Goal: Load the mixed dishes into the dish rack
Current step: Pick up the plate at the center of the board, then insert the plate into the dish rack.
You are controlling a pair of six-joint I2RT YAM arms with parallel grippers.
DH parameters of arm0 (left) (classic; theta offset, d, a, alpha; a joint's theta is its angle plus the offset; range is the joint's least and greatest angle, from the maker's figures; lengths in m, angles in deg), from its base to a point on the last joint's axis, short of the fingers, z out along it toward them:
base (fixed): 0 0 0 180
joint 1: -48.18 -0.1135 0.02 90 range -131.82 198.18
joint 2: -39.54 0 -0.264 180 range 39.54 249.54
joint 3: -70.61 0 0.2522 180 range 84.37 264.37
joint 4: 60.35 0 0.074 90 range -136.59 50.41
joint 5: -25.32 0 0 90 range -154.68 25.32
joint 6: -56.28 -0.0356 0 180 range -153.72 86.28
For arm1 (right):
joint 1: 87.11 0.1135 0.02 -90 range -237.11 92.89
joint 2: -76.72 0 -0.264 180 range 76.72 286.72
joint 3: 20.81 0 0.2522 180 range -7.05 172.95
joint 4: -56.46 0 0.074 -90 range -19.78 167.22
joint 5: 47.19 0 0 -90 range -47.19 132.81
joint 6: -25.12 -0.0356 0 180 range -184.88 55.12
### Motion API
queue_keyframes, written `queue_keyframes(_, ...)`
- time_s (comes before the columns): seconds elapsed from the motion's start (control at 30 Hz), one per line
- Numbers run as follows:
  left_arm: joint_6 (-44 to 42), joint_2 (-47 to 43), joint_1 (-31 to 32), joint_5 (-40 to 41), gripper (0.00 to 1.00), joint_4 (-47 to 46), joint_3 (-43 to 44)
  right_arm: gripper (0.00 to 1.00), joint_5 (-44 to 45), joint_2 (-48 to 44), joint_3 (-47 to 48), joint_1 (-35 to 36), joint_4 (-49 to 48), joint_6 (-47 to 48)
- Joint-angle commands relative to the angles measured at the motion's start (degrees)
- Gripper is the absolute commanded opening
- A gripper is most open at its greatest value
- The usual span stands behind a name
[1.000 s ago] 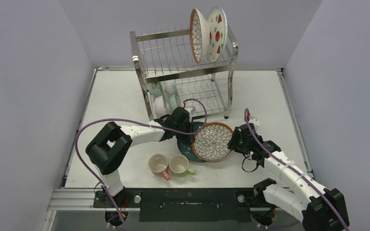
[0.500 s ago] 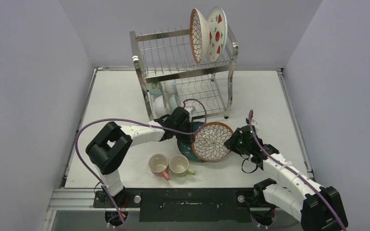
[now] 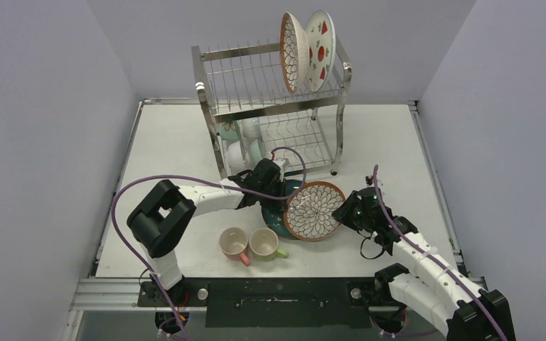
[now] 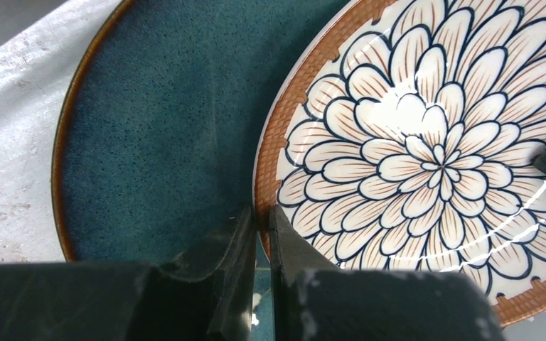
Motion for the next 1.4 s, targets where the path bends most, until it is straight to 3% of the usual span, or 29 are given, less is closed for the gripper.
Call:
queue_keyframes(0.0, -2.09, -2.91, 0.58, 0.74, 0.0, 3.31, 1.75, 0.0, 0.52, -3.81, 4.79, -0.19, 2.55, 1.56)
queue_keyframes(0.17, -3.05, -7.98, 0.52, 2.36, 0.22, 6.15, 3.16, 0.0, 1.86, -6.47, 8.88, -0.17, 7.64, 3.7)
queue_keyframes(0.33, -4.05, -13.3, 0.52, 3.48, 0.37, 8.95, 3.98, 0.0, 2.96, -8.97, 12.4, -0.09, 11.4, 4.88)
queue_keyframes(0.73, -4.6, -27.59, 0.5, 3.3, 0.56, 14.43, 2.09, 0.0, 3.42, -12.24, 24.03, -0.05, 17.46, 8.69)
queue_keyframes(1.03, -8.64, -43.02, 0.43, 5.59, 0.82, 18.36, -0.38, 0.0, 1.39, -8.61, 37.92, 0.11, 19.52, 14.78)
queue_keyframes(1.37, -14.84, -57.01, 0.44, 14.33, 0.91, 21.86, -3.3, 0.0, -3.59, -0.45, 55.14, 0.38, 15.52, 18.12)
